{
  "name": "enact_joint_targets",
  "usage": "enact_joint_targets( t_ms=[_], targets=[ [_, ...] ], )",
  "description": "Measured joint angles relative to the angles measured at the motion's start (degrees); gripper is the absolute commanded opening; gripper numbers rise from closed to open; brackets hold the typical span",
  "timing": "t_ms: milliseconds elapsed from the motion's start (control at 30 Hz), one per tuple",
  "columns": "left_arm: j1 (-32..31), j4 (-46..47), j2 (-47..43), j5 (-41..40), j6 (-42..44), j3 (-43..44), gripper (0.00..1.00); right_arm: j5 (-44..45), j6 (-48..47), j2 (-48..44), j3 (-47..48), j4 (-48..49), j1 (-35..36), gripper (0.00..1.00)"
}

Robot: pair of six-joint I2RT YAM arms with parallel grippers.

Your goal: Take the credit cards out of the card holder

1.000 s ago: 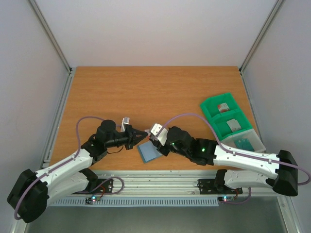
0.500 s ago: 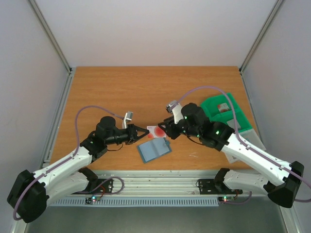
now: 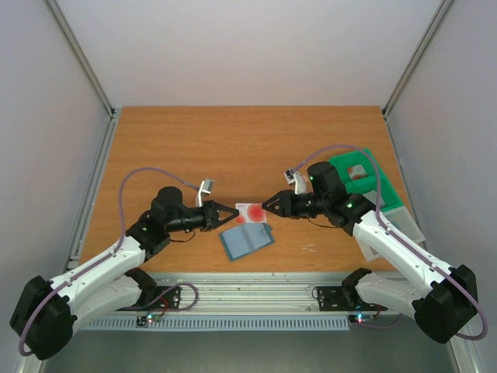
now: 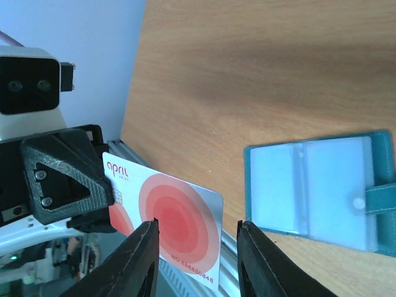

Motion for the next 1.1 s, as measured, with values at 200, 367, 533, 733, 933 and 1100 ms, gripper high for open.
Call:
enact_joint_targets(
  t_ms=[200, 367, 533, 733, 933, 1100],
  targets=[
    [0.0, 1.4, -0.7, 0.0, -1.7, 0.0, 0.00, -4.5, 3.8, -0.1, -2.3, 4.4, -0.6, 0.32],
    [0.0, 3.5, -0.9, 0.0, -3.3, 0.0, 0.00, -6.9, 5.9, -0.2, -3.5, 7.3, -0.8, 0.19],
    [0.0, 5.1, -0.9, 0.0, -4.5, -0.2, 0.01, -8.2, 7.8, -1.2, -4.8, 10.0, -1.1, 0.05],
    [0.0, 5.5, -0.9, -0.7, -4.8, -1.5, 0.00, -10.4, 9.6, -3.0, -6.1, 13.0, -2.0, 0.01],
    [0.0, 5.8, -1.2, -1.1, -4.9, -1.6, 0.26, -11.4, 10.7, -4.1, -7.0, 14.8, -2.4, 0.01],
    [0.0, 4.3, -2.5, -2.8, -4.5, -1.6, 0.63, -10.8, 11.3, -4.8, -7.1, 15.6, -3.0, 0.01]
  ],
)
